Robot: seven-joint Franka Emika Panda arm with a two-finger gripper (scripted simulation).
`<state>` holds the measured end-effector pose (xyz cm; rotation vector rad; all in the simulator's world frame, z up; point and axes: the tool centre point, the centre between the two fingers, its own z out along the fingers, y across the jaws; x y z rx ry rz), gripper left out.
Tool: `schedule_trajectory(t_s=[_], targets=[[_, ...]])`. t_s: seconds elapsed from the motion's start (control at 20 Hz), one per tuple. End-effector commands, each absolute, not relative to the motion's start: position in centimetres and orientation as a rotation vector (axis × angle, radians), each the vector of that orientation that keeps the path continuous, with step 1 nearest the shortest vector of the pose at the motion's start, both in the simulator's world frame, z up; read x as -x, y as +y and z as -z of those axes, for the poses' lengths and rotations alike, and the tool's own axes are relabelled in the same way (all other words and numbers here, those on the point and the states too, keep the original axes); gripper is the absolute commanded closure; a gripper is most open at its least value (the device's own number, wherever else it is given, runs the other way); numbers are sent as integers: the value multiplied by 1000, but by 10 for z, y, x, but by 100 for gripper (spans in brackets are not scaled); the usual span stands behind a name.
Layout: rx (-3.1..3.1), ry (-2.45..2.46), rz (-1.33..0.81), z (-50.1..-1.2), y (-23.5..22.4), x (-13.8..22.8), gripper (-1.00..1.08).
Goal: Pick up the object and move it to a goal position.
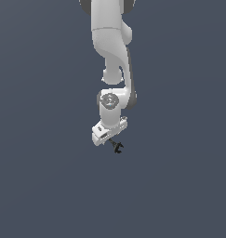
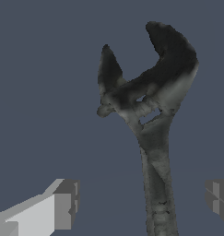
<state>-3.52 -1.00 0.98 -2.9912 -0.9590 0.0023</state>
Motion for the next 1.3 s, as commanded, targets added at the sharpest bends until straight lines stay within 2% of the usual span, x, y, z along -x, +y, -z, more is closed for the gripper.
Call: schedule_trajectory(t_s=[0.0, 0.05, 0.75, 1.25], targets=[[2992, -959, 0, -8, -10, 34, -92], [2992, -959, 0, -8, -10, 34, 108], [2989, -965, 2, -14, -4, 33, 108], [2989, -965, 2, -66, 27, 18, 108]])
